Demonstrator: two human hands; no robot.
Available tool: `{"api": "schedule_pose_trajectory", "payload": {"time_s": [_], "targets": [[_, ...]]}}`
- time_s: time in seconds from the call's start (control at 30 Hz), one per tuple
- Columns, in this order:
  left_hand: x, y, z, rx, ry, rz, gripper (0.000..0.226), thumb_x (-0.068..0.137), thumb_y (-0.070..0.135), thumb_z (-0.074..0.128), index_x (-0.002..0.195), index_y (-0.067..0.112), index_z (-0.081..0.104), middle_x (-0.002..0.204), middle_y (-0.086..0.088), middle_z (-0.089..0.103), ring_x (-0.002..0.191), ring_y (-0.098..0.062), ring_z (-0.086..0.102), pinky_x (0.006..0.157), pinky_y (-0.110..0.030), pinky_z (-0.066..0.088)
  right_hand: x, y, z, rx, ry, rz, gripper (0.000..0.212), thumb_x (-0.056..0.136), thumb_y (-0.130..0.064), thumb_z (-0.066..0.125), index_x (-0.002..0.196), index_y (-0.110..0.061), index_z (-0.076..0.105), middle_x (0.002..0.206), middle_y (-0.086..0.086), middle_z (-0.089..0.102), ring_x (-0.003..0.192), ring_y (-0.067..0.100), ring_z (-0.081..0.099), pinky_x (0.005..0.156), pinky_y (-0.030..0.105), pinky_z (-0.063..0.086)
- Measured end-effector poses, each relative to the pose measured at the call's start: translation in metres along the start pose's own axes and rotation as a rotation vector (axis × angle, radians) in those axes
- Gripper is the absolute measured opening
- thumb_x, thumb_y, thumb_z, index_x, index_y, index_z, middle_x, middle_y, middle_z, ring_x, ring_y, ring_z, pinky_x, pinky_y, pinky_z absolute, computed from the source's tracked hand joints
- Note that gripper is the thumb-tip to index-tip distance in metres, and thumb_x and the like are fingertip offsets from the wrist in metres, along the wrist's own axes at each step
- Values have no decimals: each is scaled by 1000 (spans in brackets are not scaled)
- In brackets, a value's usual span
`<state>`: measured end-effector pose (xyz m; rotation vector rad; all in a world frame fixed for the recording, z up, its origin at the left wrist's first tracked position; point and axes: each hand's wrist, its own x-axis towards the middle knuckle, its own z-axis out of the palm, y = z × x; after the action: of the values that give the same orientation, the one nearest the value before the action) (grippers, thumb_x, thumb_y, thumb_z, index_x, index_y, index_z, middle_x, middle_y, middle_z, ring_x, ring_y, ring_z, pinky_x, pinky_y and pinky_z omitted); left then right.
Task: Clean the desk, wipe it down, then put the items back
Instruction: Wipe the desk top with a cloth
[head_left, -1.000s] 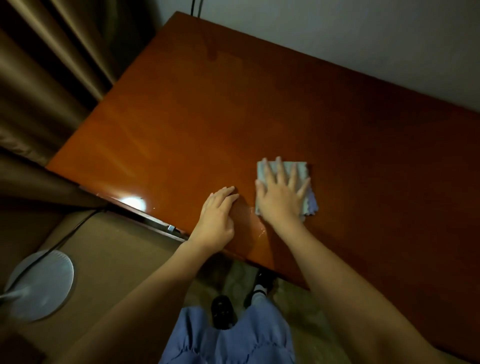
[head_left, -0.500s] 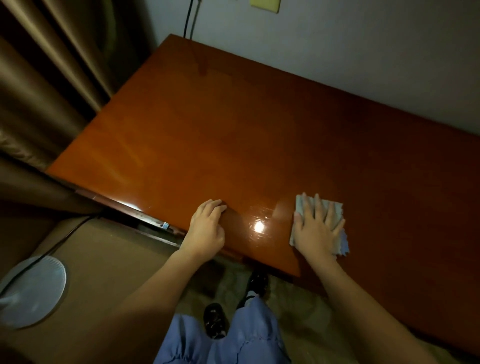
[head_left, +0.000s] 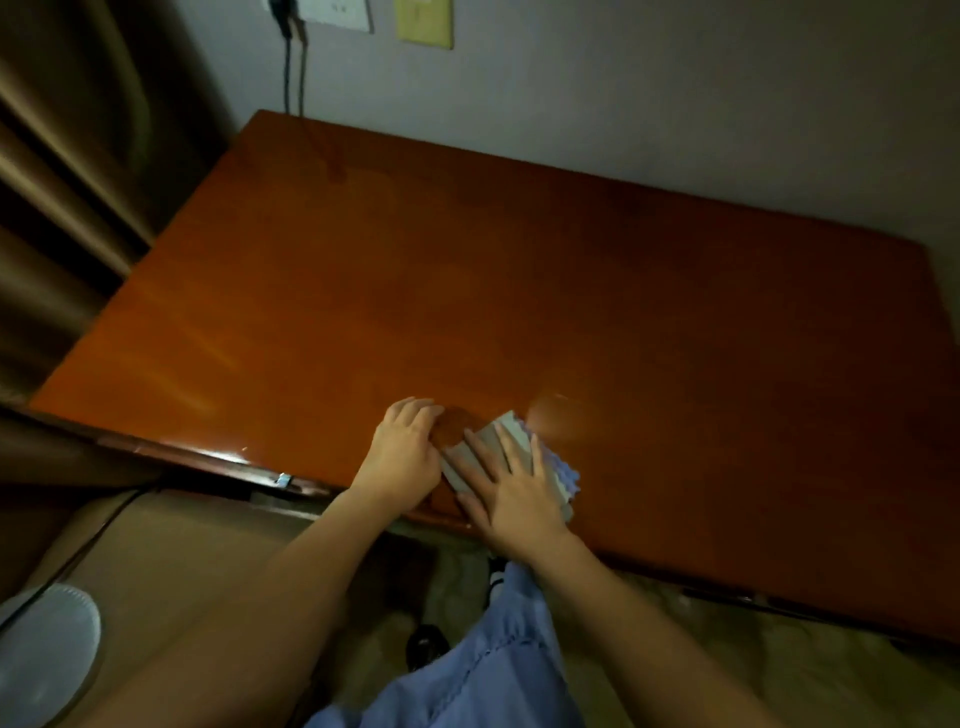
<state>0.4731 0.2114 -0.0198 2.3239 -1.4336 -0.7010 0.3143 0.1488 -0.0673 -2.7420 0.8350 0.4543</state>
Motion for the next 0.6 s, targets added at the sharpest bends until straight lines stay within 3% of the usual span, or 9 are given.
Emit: {"api": "schedule_pose_trajectory", "payload": {"time_s": [0.1,0.17,0.27,0.4,0.53,0.6], "targets": [[16,25,8,9,-40,49,50,94,10,37,143,13,33,150,-2,30,141,-20,14,118,-35,13,-21,40,2,28,28,130,46,99,-47,16,142,-36,30,142,-4,48,131,30,45,107,61,28],[25,34,12,13,-40,58,50,94,9,37,143,13,33,150,-2,30,141,-20,15,117,-32,11,-24,66,-4,26,57,234,53,94,-47,19,145,-35,24,148,-3,39,137,27,34,105,61,29],[31,37,14,-15,-17,56,51,92,6,37,143,12,35,149,-3,32,141,-19,16,116,-30,12,-11,95,-14,97,89,394,63,89,-54,-5,149,-37,-2,157,-8,-6,145,23,-9,113,56,-3],[32,25,5,-3,-41,36,50,93,7,38,142,13,35,150,-2,31,141,-19,15,116,-30,12,51,82,-36,240,141,583,54,100,-48,10,150,-34,-7,160,-2,-9,145,29,-16,112,61,-10],[47,14,-8,30,-17,0,51,92,6,37,142,13,36,149,-3,33,140,-20,17,116,-32,14,82,38,-41,150,85,320,55,101,-48,14,148,-37,-11,158,-4,-13,144,31,-15,108,61,-14],[54,15,-10,16,-1,-22,49,92,7,38,141,11,37,148,-5,34,139,-21,19,116,-32,16,64,25,-33,116,99,137,53,100,-47,18,150,-37,3,159,-3,1,146,32,-2,108,59,-11]]}}
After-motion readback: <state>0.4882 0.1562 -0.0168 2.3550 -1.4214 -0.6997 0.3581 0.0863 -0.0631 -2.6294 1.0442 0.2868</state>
